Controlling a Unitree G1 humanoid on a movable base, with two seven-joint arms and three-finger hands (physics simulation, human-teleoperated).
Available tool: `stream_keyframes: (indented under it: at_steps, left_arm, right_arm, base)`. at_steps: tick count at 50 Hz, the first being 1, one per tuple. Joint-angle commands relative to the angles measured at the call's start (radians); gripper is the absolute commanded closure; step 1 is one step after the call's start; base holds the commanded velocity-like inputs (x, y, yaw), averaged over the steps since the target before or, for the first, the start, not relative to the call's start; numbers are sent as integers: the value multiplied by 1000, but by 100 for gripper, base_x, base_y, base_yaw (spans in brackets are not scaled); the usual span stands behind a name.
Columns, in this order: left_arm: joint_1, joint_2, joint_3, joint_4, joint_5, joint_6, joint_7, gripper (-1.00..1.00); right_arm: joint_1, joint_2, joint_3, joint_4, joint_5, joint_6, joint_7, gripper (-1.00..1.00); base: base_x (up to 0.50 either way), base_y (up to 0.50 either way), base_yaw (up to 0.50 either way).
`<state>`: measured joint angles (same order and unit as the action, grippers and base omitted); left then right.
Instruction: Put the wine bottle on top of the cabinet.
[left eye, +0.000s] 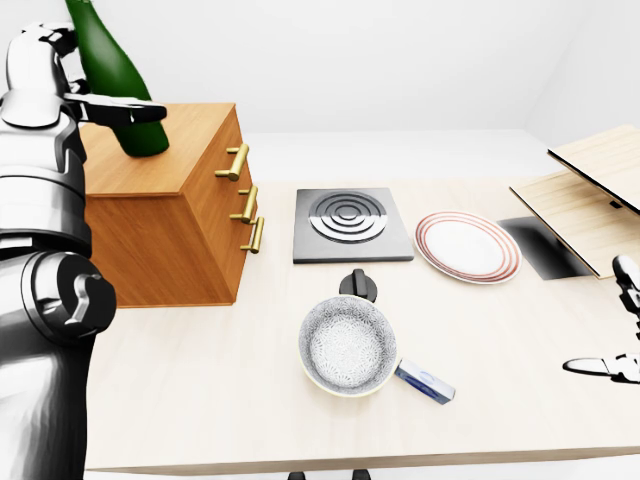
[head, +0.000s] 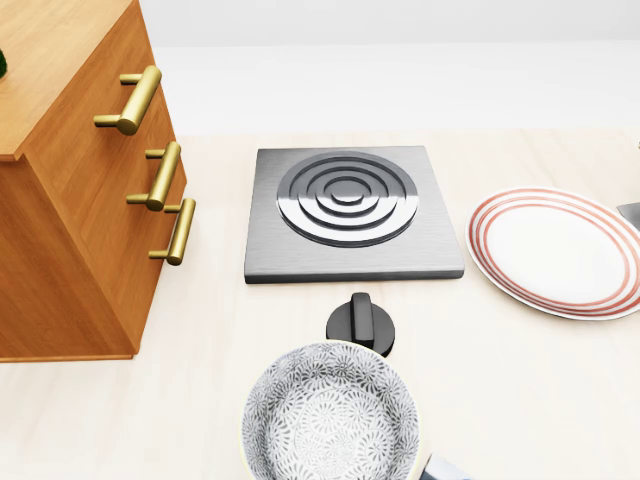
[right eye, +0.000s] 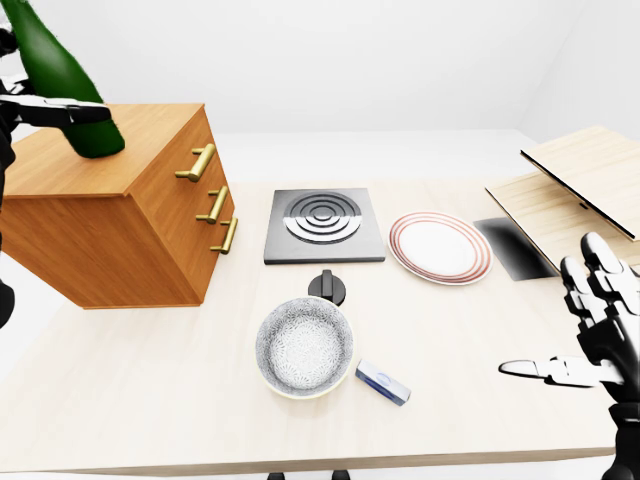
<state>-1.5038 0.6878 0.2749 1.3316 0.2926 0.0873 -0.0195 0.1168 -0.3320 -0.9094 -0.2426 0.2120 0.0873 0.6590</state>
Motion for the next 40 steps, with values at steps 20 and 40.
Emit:
stream_keyframes:
  at_steps: [20,40]
  left_arm:
    - [-14,24,-11,5,-5,0,-4,-64]
    - [-46,78,16,-3,-67,0,26,-67]
  right_arm:
    - [-1,-2,-4,-13,-2,0,5,-100]
    - [-19,-10,12,-37,-10,0,-3,-100]
  base:
    - [0,0,0]
    - [0,0,0]
